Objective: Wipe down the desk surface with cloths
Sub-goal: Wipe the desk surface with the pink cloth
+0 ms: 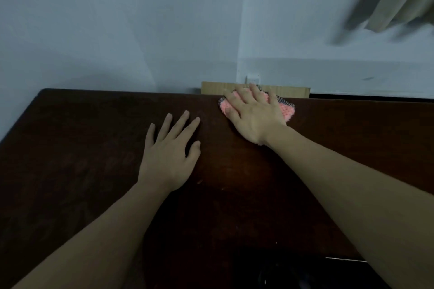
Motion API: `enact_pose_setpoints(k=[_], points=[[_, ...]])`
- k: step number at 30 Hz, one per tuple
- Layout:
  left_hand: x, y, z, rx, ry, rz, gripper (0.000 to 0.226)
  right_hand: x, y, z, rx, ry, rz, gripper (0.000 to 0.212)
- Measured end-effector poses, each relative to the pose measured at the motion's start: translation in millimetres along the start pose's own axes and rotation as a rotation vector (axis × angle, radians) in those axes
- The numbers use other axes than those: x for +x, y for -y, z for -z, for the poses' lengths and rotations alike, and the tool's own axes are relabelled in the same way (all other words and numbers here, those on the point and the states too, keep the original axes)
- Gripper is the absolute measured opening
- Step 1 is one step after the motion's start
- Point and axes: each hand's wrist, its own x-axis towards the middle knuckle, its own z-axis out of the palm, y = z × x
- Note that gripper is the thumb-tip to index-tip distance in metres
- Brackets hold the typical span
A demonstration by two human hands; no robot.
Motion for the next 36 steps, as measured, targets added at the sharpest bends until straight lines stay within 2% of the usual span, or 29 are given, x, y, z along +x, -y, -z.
enact_pose_setpoints(k=[3, 10, 16, 24, 30, 32, 36], points=[[0.4, -0.5, 0.4, -0.007, 0.007, 0.003, 0.065, -9.8, 6.9, -0.2, -0.009, 0.006, 0.000, 0.059], [0.7, -0.9, 3.4, -0.017, 0.023, 0.006, 0.058, -98.5, 21.7, -13.1, -0.038, 0.071, 0.156, 0.058], [0.3, 1.3, 4.4, -0.030, 0.025, -0.014, 0.059, -73.6, 19.5, -11.6, -0.074, 0.055, 0.144, 0.057], [0.7, -0.3, 4.5, -0.033, 0.011, -0.022, 0.060, 2.1, 29.8, -1.1, -0.040, 0.011, -0.005, 0.058], [-4.0, 4.0, 14.1, -0.158, 0.032, -0.046, 0.061, -55.7, 48.1, -7.5, -0.049, 0.042, 0.065, 0.069], [-7.6, 10.2, 21.5, -0.197, 0.010, -0.056, 0.060, -79.7, 55.4, -13.3, -0.065, 0.060, 0.114, 0.065], [-12.8, 38.1, 32.3, -0.105, 0.003, -0.062, 0.060, -88.7, 56.3, -16.9, -0.063, 0.061, 0.134, 0.059]])
